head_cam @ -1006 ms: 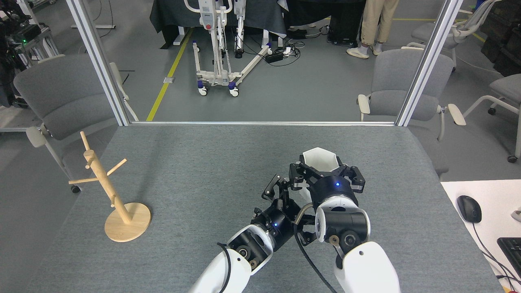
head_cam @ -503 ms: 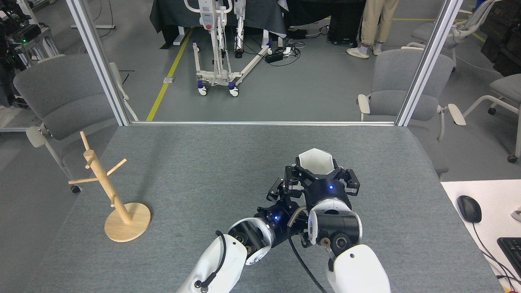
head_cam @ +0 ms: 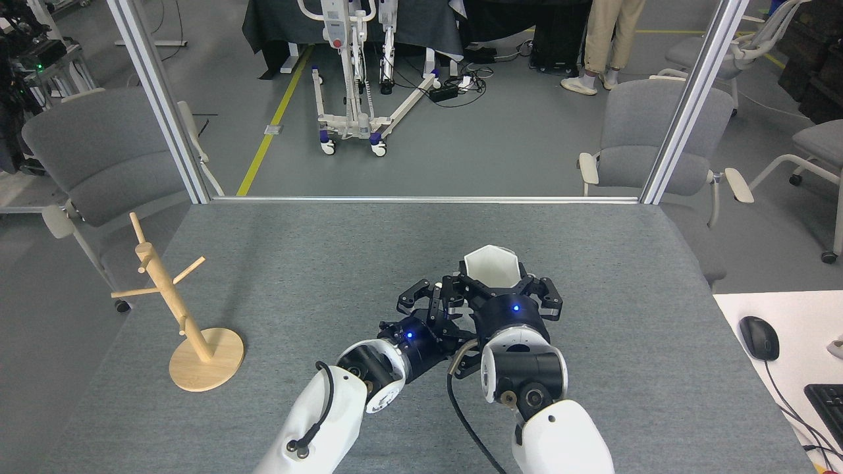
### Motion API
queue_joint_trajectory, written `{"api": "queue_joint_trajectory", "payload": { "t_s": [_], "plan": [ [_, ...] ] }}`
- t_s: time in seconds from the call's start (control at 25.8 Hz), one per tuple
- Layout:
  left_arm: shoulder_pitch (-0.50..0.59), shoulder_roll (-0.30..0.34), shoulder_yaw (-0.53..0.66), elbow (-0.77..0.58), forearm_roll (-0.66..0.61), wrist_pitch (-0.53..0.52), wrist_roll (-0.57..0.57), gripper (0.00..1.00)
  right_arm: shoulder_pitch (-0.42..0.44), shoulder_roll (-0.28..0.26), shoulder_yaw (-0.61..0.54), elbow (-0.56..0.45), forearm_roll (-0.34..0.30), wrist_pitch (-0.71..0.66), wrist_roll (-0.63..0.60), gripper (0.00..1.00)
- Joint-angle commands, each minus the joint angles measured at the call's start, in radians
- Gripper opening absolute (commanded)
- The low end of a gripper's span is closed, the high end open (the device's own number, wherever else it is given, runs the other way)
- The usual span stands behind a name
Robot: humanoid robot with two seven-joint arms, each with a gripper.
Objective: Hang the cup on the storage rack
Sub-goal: 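Grasp the cup's base with the left gripper beneath the right gripper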
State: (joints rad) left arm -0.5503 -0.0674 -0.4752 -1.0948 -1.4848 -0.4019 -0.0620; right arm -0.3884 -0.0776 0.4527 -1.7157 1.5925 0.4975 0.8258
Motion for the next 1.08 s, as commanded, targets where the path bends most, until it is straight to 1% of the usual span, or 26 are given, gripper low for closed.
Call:
{"api": "queue_joint_trajectory", "payload": {
  "t_s": [0.0, 0.23, 0.35, 0.39, 0.43, 0.5, 0.81, 1.04],
  "plan": [
    [0.013, 0.015, 0.015, -0.005, -0.002, 0.023, 0.007, 0.99, 0.000, 0.004, 0.000, 0.004, 0.006, 0.007, 0.001, 0.00],
    [0.009, 0.001, 0.021, -0.013, -0.002, 0.075, 0.007, 0.99, 0.010, 0.018, 0.000, 0.024, 0.024, 0.006, -0.002, 0.00],
    [0.013, 0.008, 0.020, -0.050, 0.003, 0.055, -0.001, 0.99, 0.010, 0.018, 0.000, 0.024, 0.024, 0.006, -0.002, 0.00],
    [0.016, 0.009, 0.017, -0.066, 0.003, 0.034, -0.001, 0.99, 0.010, 0.018, 0.000, 0.022, 0.024, 0.006, -0.002, 0.00],
    [0.018, 0.009, 0.017, -0.071, 0.003, 0.008, -0.002, 0.99, 0.010, 0.018, 0.000, 0.024, 0.024, 0.007, -0.002, 0.00],
    [0.018, 0.005, 0.017, -0.066, 0.001, -0.003, -0.007, 0.99, 0.010, 0.018, 0.000, 0.022, 0.024, 0.006, -0.002, 0.00],
    [-0.008, -0.075, 0.020, -0.051, -0.009, 0.003, -0.016, 0.99, 0.011, 0.004, -0.008, 0.024, 0.024, 0.006, -0.004, 0.00],
    [-0.011, -0.077, 0.010, -0.025, -0.006, 0.015, -0.016, 0.99, 0.020, 0.009, -0.008, 0.039, 0.024, 0.007, -0.024, 0.00]
  ]
}}
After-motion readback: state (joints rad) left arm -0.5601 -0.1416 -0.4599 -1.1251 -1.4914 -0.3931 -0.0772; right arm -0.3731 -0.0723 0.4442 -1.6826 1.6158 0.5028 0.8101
